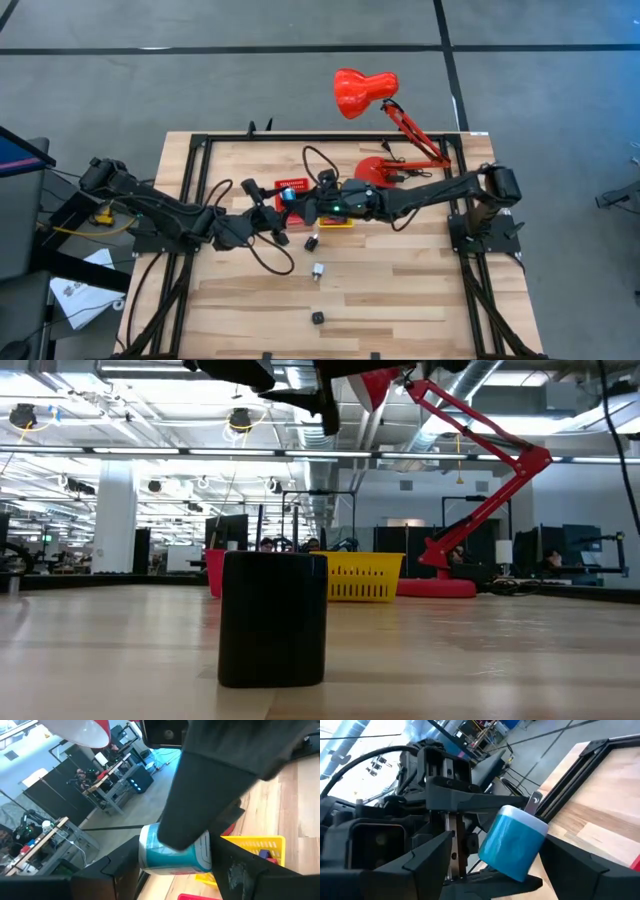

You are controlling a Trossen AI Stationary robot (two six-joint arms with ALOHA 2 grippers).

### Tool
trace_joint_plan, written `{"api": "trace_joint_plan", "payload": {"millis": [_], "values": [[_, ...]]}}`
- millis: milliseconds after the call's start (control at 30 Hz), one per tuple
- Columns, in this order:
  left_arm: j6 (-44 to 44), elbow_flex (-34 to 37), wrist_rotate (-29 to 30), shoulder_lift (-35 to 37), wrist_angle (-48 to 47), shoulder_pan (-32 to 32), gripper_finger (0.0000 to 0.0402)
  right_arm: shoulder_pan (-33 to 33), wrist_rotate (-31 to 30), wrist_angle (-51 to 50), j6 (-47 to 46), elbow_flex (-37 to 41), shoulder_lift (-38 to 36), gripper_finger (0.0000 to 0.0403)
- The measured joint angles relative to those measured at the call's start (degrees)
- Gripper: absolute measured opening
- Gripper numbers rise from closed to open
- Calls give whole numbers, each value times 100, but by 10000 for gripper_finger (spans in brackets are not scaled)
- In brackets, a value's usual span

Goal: Pick & Place Office items
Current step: Put the light blue charger adapter into the red basket

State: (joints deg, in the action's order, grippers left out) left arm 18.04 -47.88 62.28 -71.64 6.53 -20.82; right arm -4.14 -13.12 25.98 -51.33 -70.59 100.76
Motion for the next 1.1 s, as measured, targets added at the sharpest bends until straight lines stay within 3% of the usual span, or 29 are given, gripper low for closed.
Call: {"api": "trace_joint_plan", "payload": {"millis": [367, 867, 1100], "values": [[-4, 0, -19, 0, -26, -4, 206, -7, 16, -177, -119, -181, 119, 286], [-4, 0, 642, 0, -9, -22, 205, -33, -645, -140, -422, -181, 117, 284], [-7, 0, 681, 39, -3, -22, 204, 9, -709, -124, -422, -181, 117, 242]]}}
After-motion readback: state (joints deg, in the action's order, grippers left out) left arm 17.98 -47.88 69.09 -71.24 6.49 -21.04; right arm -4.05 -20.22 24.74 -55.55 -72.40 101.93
